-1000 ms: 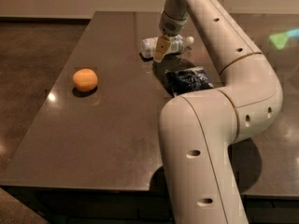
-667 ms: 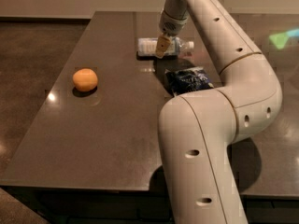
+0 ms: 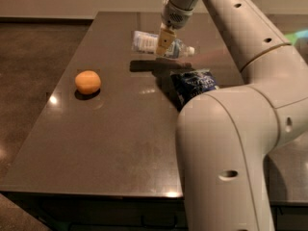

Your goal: Move blue plastic bottle near orange

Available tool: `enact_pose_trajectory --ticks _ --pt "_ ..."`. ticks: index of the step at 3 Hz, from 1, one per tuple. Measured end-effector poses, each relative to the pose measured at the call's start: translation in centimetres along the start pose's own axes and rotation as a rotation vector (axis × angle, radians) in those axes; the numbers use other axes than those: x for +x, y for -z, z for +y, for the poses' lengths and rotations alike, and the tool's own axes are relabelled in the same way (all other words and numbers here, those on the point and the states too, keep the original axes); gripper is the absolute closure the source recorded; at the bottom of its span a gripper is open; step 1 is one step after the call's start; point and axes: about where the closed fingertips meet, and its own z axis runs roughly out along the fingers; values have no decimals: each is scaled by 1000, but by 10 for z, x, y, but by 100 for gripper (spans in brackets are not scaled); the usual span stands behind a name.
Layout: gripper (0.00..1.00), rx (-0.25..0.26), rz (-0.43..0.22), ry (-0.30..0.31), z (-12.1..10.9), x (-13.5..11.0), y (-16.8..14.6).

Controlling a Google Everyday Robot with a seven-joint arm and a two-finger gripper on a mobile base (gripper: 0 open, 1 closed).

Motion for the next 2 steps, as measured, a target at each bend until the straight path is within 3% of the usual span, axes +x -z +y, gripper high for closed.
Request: enact_pose_trajectory --ticks 1,2 --pt "100 -2 -34 113 27 -27 12" --pt "100 31 -42 230 56 -52 18"
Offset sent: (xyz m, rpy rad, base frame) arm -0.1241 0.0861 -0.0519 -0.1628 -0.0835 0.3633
